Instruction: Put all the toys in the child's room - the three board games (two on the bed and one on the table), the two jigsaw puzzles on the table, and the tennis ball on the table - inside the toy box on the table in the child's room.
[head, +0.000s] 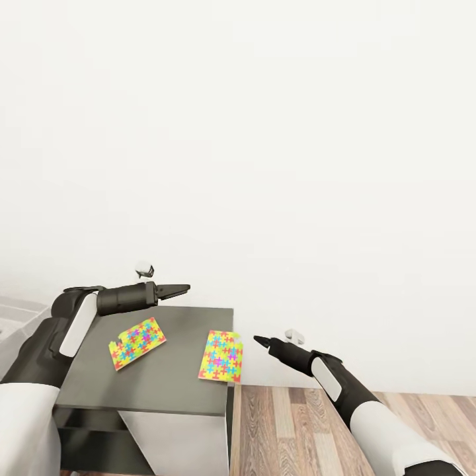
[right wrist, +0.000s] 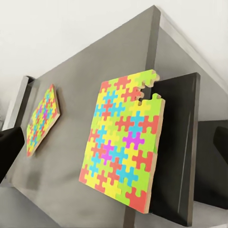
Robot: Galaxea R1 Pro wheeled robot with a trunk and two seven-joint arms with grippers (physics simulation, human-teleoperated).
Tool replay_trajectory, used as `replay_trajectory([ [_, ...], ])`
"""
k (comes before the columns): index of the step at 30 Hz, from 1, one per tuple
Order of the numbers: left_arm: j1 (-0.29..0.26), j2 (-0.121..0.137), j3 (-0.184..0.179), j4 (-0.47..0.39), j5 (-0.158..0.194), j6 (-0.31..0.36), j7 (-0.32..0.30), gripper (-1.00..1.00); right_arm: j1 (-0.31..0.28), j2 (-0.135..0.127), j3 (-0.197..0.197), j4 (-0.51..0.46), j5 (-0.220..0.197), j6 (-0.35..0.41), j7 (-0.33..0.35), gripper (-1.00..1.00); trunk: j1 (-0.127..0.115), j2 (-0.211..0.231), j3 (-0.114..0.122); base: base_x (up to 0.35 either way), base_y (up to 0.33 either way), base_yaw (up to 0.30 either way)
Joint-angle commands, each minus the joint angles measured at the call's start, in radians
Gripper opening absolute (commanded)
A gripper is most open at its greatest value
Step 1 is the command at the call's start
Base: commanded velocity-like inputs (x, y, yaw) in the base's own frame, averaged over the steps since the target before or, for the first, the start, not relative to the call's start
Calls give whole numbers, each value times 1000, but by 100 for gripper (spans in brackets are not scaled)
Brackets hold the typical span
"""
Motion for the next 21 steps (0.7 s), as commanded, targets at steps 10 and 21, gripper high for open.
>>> replay_trajectory([
  [10,-4,-4,-8,2,3,4,-1,100,-5,-10,-1,-1,-12,53,8,100,39,-72,-33,0,0,0],
  [21,-18,-81,-127,58,-2,4,9,100,-11,-13,-19,-2,-31,174,38,100,81,-149,-67,0,0,0],
])
